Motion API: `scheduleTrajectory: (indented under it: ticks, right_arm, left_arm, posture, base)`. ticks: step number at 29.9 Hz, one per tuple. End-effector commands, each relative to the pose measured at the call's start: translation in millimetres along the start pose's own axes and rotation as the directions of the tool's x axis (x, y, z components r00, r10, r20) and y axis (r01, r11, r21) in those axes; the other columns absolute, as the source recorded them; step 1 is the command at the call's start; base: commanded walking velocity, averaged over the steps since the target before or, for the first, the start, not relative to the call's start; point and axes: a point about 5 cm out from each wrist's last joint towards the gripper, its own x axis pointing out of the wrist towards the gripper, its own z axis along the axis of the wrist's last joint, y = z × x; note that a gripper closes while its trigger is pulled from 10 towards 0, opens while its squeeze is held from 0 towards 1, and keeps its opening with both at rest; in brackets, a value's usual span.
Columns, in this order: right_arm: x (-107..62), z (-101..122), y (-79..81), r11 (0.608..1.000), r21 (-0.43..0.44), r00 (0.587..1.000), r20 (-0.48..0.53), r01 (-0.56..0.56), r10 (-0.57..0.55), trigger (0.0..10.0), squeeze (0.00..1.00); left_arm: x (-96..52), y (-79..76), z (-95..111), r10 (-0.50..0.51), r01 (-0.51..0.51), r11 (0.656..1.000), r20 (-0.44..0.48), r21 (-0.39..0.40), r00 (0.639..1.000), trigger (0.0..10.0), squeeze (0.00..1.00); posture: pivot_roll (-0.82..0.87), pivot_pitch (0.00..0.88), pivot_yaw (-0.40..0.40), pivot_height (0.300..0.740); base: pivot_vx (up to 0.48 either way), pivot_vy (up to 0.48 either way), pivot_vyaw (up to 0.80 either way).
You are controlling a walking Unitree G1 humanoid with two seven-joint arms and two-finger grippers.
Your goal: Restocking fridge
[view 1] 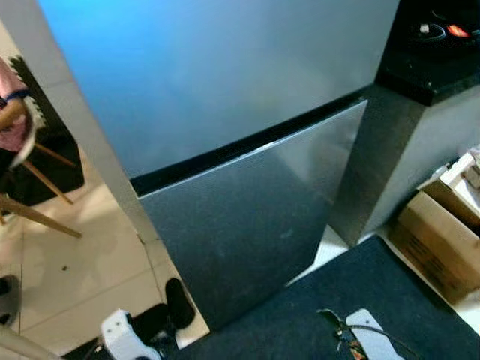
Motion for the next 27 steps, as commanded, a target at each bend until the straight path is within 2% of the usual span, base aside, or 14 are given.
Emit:
scheduleTrajectory:
  ticks: [1,3,4,5,6,11,13,16,17,23,24,25,26,27]
  right_arm:
    - [0.4,5.4,2.0,1.0,-0.008,1.0,0.022,-0.006,0.006,10.0,0.0]
    - [0.4,5.5,1.9,1.0,-0.01,1.0,0.02,-0.007,0.007,10.0,0.0]
    - [0.4,5.7,2.0,1.0,-0.007,1.0,0.022,-0.007,0.007,10.0,0.0]
    - [0.4,5.8,2.1,1.0,-0.005,1.0,0.023,-0.006,0.006,10.0,0.0]
    - [0.4,5.4,2.2,1.0,-0.004,1.0,0.022,-0.006,0.006,10.0,0.0]
    - [0.3,3.2,2.1,1.0,-0.005,1.0,0.016,-0.006,0.007,10.0,0.0]
    - [0.3,2.3,2.2,1.0,-0.003,1.0,0.013,-0.007,0.007,10.0,0.0]
    - [0.3,1.3,2.6,1.0,-0.003,1.0,0.01,-0.008,0.008,10.0,0.0]
    - [0.3,1.3,2.6,1.0,-0.003,1.0,0.01,-0.008,0.008,10.0,0.0]
    - [0.0,2.0,-0.3,1.0,-0.005,1.0,0.011,-0.002,0.002,10.0,0.0]
    - [0.0,2.0,-0.3,1.0,-0.005,1.0,0.011,-0.002,0.002,10.0,0.0]
    - [-0.1,2.3,-1.1,1.0,-0.006,1.0,0.011,0.0,0.0,10.0,0.0]
    - [-0.2,2.6,-1.7,1.0,-0.007,1.0,0.011,0.002,-0.002,10.0,0.0]
    - [-0.2,2.6,-1.7,1.0,-0.007,1.0,0.011,0.002,-0.002,10.0,0.0]
  left_arm:
    - [-0.9,5.6,11.3,0.007,-0.007,1.0,0.043,-0.003,0.999,10.0,0.0]
    - [-0.8,8.6,24.9,-0.007,0.009,1.0,0.092,-0.022,0.996,10.0,0.0]
    - [-0.8,9.6,34.7,-0.031,0.035,0.999,0.127,-0.031,0.991,10.0,0.45]
    - [-1.0,10.0,41.1,-0.048,0.054,0.998,0.151,-0.036,0.987,10.0,0.45]
    - [-1.3,10.1,49.1,-0.08,0.089,0.995,0.179,-0.045,0.981,10.0,1.0]
    - [-2.1,7.1,66.1,-0.183,0.199,0.979,0.229,-0.05,0.956,10.0,1.0]
    - [-2.3,-0.2,75.7,-0.304,0.315,0.949,0.229,-0.009,0.925,10.0,1.0]
    - [-4.2,-13.1,84.9,-0.509,0.51,0.859,0.169,0.043,0.844,10.0,1.0]
    - [-4.2,-13.1,84.9,-0.509,0.51,0.859,0.169,0.043,0.844,10.0,1.0]
    - [-9.6,-33.8,117.0,-0.725,0.705,0.688,0.12,0.172,0.678,10.0,1.0]
    - [-9.6,-33.8,117.0,-0.725,0.705,0.688,0.12,0.172,0.678,10.0,1.0]
    - [-10.9,-39.1,122.4,-0.761,0.735,0.646,0.098,0.205,0.642,10.0,0.2]
    - [-13.2,-46.2,129.2,-0.806,0.774,0.585,0.065,0.243,0.589,10.0,0.0]
    - [-13.2,-46.2,129.2,-0.806,0.774,0.585,0.065,0.243,0.589,10.0,0.0]
  posture:
    - [-0.04,0.014,0.023,0.74]
    - [-0.04,0.012,0.023,0.74]
    - [-0.04,0.015,0.027,0.74]
    - [-0.04,0.015,0.027,0.74]
    - [-0.04,0.013,0.027,0.74]
    - [-0.04,0.008,0.028,0.74]
    - [-0.04,0.008,0.028,0.74]
    - [-0.04,0.0,0.028,0.74]
    - [-0.04,0.0,0.028,0.74]
    - [-0.04,0.0,0.027,0.74]
    - [-0.04,0.0,0.027,0.74]
    - [-0.04,0.0,0.023,0.74]
    - [-0.04,0.0,0.023,0.74]
    - [-0.04,0.0,0.023,0.74]
  base:
    - [0.0,0.0,0.0]
    - [0.0,0.0,0.0]
    - [0.0,0.0,0.0]
    - [0.0,0.0,0.0]
    - [0.0,0.0,0.0]
    - [0.0,0.0,0.0]
    - [0.0,0.0,0.0]
    - [0.0,0.0,0.0]
    - [0.0,0.0,0.0]
    - [0.0,0.0,0.0]
    - [0.0,0.0,0.0]
    - [0.0,0.0,0.0]
    - [0.0,0.0,0.0]
    - [0.0,0.0,0.0]
